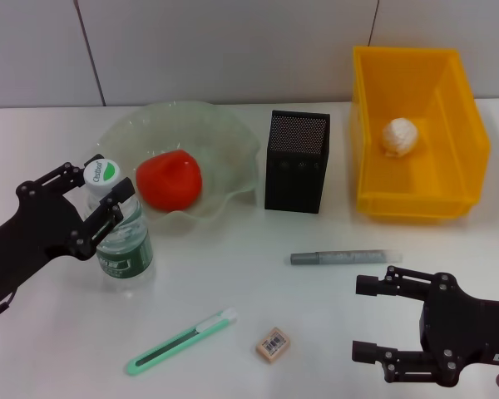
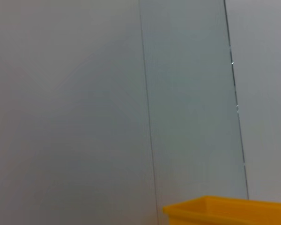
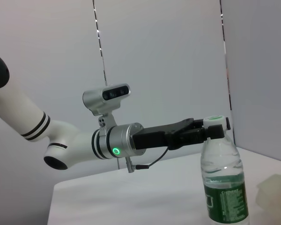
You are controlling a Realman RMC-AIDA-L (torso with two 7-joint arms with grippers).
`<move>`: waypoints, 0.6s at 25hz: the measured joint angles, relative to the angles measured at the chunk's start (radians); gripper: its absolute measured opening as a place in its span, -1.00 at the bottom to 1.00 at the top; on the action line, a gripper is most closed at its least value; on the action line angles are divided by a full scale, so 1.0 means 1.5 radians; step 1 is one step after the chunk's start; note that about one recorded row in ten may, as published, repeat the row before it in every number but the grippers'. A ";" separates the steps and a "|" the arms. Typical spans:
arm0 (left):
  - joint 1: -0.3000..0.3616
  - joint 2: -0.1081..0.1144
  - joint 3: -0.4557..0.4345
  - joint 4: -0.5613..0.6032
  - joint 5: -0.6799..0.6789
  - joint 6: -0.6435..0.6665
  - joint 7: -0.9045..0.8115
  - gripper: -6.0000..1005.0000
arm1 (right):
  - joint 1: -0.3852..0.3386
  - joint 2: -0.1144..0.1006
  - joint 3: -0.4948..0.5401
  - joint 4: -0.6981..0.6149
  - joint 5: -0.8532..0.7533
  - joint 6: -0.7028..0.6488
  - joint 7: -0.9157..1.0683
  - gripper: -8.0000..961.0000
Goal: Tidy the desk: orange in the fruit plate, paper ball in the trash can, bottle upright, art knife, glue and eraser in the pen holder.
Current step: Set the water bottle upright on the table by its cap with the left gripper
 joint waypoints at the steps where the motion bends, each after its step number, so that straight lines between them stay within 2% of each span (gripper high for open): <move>1: 0.000 0.000 0.000 0.000 0.000 -0.001 0.000 -0.11 | 0.000 0.000 0.000 0.000 0.000 0.000 0.000 0.62; 15: 0.001 -0.003 -0.001 -0.010 -0.015 -0.029 0.004 0.00 | -0.001 0.000 -0.002 0.000 -0.001 0.001 0.000 0.62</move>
